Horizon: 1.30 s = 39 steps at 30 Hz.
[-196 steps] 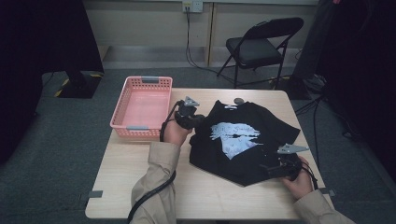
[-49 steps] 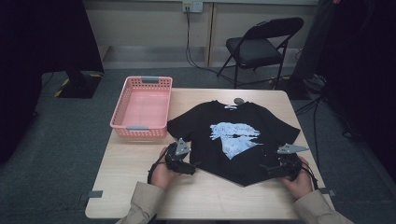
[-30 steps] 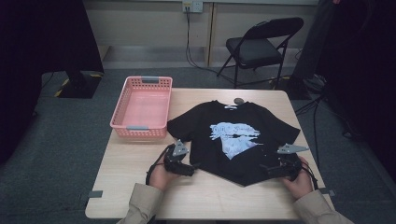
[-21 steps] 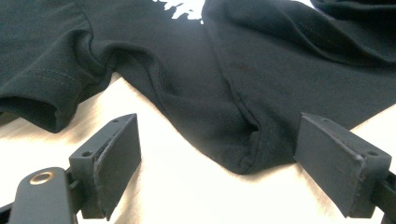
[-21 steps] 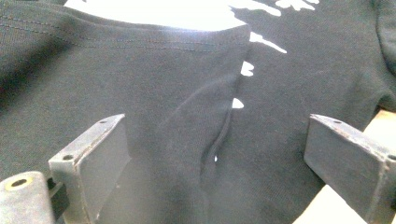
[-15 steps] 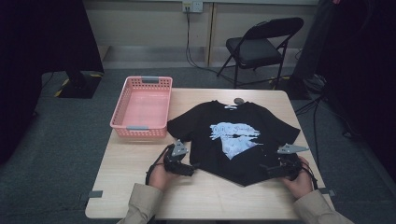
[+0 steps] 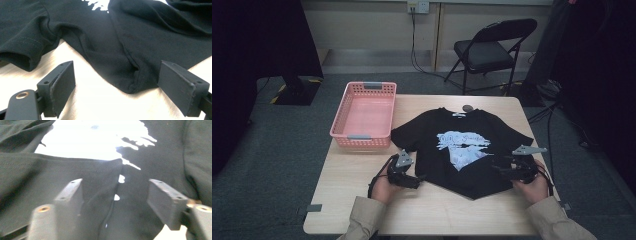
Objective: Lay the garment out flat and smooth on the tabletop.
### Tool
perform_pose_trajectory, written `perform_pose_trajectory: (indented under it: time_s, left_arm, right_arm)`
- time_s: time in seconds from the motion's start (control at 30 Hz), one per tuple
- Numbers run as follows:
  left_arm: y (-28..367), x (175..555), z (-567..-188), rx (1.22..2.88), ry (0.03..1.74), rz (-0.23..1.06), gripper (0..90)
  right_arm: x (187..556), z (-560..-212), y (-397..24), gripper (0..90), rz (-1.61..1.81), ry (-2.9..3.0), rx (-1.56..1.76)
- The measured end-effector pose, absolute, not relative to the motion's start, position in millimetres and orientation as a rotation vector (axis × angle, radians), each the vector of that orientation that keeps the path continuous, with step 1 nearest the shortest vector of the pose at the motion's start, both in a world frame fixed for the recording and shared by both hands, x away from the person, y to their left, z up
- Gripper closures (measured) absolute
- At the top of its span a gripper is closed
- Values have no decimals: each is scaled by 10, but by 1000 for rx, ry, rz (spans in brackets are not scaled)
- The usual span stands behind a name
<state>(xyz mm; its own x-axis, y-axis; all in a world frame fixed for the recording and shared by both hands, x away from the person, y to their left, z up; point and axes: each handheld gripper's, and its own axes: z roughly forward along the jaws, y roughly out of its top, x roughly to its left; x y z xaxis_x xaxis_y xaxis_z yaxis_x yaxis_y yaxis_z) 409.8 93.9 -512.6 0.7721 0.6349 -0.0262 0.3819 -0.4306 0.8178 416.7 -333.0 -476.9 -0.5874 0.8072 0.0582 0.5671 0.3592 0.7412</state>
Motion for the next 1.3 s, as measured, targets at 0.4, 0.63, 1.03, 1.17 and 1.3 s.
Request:
perform_pose_trajectory:
  time_s: [0.4, 0.63, 1.03, 1.17, 1.3]
  left_arm:
    - [938, 4106, -5126, 2073, 755, 358, 141]
    - [935, 4108, -5127, 2072, 754, 359, 142]
    - [935, 4108, -5126, 2073, 754, 359, 142]
    - [935, 4109, -5127, 2072, 754, 359, 142]
    - [935, 4109, -5127, 2072, 754, 359, 142]
  right_arm:
    - [4518, -4778, -3199, 467, 1025, 2269, 1279]
    - [4576, -4797, -3099, 546, 992, 2293, 1263]
    - [4558, -4860, -3047, 849, 1033, 2345, 1255]
    - [4515, -4837, -3088, 853, 1088, 2354, 1259]
    - [4418, -4792, -3087, 855, 1124, 2380, 1215]
